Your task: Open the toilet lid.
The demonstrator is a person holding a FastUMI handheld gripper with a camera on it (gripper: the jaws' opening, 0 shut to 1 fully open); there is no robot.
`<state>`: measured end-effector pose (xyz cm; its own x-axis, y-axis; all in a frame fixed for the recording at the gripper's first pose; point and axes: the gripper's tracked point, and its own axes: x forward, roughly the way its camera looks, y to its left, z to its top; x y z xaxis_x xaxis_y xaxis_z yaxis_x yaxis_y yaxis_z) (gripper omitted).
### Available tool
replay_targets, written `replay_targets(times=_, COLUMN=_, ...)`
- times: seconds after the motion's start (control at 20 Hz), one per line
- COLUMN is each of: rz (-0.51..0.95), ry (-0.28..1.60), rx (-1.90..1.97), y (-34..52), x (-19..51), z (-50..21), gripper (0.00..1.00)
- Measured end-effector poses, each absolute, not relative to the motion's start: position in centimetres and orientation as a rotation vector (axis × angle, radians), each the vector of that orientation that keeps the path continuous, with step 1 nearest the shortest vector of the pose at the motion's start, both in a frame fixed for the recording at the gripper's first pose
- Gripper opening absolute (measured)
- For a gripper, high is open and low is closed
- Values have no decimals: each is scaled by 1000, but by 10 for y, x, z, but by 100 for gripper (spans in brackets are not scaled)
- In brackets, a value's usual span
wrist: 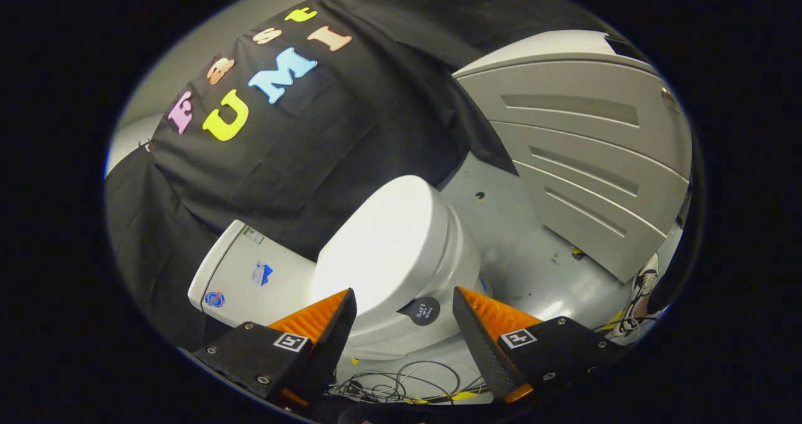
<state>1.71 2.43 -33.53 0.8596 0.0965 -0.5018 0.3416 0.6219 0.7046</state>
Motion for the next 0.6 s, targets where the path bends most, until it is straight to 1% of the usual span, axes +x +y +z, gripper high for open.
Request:
replay_targets(times=0.3, rz=-148, ry=590, rx=974, y=34, x=24, z=-368, gripper=94)
replay_targets(times=0.45, rz=-188, ry=613, rx=1008, y=36, x=23, z=-386, gripper=94)
replay_targets(times=0.6, rz=-177, ry=631, rx=1081, y=46, x=33, z=-400, gripper=90)
